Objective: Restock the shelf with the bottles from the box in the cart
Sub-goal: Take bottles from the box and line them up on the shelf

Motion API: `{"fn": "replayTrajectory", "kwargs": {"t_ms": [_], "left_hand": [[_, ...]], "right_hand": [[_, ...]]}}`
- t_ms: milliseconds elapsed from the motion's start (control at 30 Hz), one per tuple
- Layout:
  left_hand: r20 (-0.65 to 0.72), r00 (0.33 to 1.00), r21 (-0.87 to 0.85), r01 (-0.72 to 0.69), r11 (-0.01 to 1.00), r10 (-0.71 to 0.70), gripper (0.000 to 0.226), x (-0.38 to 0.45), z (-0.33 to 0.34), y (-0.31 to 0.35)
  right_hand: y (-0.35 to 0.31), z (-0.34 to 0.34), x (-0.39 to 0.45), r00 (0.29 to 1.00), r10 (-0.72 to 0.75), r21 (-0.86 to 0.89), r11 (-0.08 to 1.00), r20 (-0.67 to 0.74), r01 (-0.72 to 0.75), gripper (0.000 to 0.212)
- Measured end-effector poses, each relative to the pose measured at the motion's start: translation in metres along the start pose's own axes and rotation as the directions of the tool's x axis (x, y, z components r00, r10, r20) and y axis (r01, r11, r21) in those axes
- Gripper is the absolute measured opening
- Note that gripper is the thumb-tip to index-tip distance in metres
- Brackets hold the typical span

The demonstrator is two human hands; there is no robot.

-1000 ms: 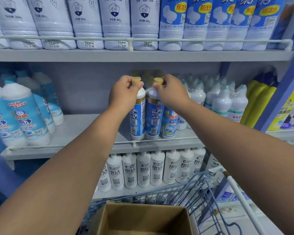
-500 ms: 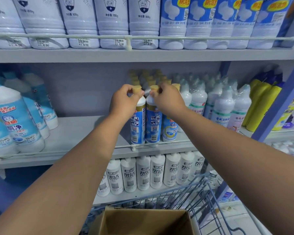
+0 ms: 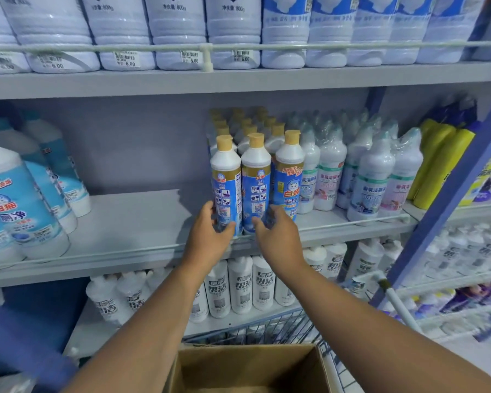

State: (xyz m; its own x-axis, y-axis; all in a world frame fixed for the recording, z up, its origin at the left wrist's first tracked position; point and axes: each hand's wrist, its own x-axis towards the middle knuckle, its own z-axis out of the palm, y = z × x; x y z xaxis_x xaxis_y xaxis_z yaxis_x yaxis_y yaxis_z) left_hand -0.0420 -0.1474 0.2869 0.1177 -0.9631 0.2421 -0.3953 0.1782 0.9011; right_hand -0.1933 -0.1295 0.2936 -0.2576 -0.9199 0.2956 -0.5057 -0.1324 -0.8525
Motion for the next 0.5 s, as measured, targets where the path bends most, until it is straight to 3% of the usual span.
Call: {"fn": "replayTrajectory", "kwargs": {"t_ms": [500], "left_hand": [[-0.009,1.000,0.062,0.010,0.998,-0.010,0.041,0.006,0.003,-0.003]], "right_hand": [[-0.004,0.019,0.017,0.996,0.043,-0.272,0.960,-0.080,-0.063,0.051]]}}
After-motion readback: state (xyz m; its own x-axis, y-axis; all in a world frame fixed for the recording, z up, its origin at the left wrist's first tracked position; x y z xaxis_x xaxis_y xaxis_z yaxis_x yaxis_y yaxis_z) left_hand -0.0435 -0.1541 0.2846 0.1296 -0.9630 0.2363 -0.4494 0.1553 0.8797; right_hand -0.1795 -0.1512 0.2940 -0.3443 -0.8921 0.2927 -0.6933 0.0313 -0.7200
